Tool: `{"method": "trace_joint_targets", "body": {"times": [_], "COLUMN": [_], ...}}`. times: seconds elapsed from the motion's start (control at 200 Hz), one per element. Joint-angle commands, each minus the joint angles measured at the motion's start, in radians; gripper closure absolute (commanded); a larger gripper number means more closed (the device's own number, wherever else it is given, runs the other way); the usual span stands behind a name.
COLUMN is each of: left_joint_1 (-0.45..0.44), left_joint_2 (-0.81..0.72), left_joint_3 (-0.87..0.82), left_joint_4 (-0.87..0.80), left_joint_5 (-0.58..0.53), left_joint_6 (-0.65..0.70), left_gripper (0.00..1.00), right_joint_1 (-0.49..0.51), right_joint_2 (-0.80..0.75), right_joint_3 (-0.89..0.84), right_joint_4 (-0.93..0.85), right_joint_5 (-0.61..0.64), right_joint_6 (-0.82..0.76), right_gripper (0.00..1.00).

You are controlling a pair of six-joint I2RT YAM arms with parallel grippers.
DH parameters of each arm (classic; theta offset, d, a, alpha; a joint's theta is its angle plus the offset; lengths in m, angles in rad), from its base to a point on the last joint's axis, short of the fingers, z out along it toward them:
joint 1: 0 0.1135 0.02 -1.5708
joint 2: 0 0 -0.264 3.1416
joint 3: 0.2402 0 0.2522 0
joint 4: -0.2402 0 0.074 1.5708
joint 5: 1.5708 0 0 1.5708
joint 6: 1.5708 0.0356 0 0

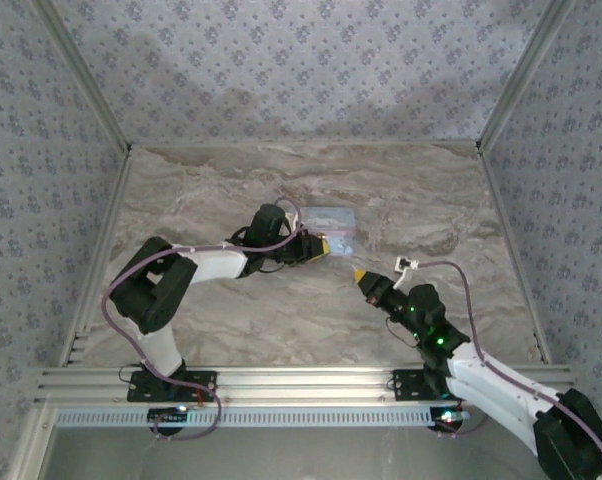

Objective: Unlock the padlock with the key

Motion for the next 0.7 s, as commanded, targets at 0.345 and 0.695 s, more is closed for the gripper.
{"method": "trace_joint_targets", "body": {"times": [0.345, 0.695], "left_joint_1": [0.005, 0.016], "left_joint_2": [0.004, 0.001], "left_joint_3": [0.028, -0.003], "left_joint_4": [0.088, 0.18], "left_joint_5": [0.031, 0.037], "left_joint_6": [-0.025, -0.085], "left_gripper": [1.0, 1.0], "right_joint_1": [0.006, -0.024], "right_joint_2": [0.264, 0.359], "right_joint_3": [0.262, 0.32], "right_joint_4": [0.146, 0.086], "right_joint_5": [-0.076, -0.096], "right_joint_6": [-0.032, 0.0], "right_gripper": [1.0, 1.0]}}
